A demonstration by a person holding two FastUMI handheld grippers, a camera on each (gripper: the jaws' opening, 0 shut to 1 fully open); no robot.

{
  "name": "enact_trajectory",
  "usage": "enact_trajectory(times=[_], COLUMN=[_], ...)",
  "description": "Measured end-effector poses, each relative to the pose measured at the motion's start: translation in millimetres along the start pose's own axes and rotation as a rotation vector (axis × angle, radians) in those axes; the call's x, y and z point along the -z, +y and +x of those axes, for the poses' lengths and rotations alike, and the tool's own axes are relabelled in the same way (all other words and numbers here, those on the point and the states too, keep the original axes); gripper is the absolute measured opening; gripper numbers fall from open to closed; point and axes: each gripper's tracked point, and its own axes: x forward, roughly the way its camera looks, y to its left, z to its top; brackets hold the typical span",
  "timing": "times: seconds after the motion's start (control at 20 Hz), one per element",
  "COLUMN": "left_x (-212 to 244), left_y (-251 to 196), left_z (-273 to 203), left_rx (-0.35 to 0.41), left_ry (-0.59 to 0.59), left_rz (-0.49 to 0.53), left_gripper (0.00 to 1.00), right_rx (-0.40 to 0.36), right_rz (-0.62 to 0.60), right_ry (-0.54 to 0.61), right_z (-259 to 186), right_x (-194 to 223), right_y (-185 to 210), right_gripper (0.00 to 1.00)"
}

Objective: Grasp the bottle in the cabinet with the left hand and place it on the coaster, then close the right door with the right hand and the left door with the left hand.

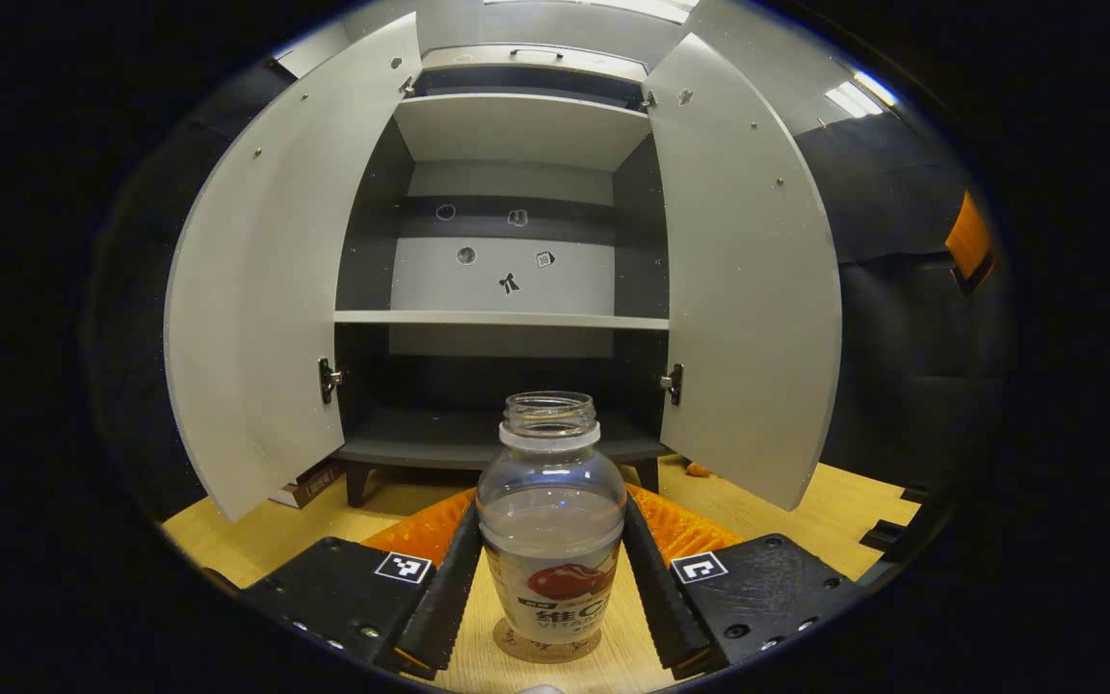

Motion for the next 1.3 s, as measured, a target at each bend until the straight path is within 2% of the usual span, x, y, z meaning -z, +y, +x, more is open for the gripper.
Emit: enact_trajectory(times=[0.3,0.55,0.8,0.85,1.1,1.15,1.2,1.3], left_x=[36.4,50.9,63.8,62.0,21.5,9.7,-2.7,-30.7], left_y=[1.8,-6.6,4.0,3.1,3.6,3.4,3.6,7.0], left_z=[9.8,8.6,12.1,7.7,11.4,12.2,12.9,10.8], left_rx=[-0.004,0.01,-0.049,-0.05,-0.038,-0.034,-0.029,-0.043], left_ry=[-0.005,-0.03,0.025,0.028,-0.031,-0.043,-0.053,-0.067], left_rz=[0.004,0.07,0.011,0.004,0.054,0.058,0.062,0.063], left_gripper=[0.76,0.76,0.81,0.97,0.96,0.92,0.96,0.96], right_rx=[-0.023,-0.027,-0.02,-0.016,-0.008,-0.006,-0.004,0.003], right_rz=[-0.039,-0.051,-0.045,-0.049,-0.03,-0.026,-0.022,-0.012], right_ry=[0.04,0.05,0.056,0.055,0.042,0.029,0.016,-0.023], right_z=[15.6,23.9,27.7,28.0,26.1,24.6,22.1,15.2], right_x=[14.1,16.8,18.5,18.3,13.2,9.2,5.2,-6.6], right_y=[-1.5,-4.7,-7.7,-9.3,-11.8,-12.1,-12.1,-13.2], right_gripper=[0.84,0.84,0.84,0.84,0.84,0.84,0.84,0.84])
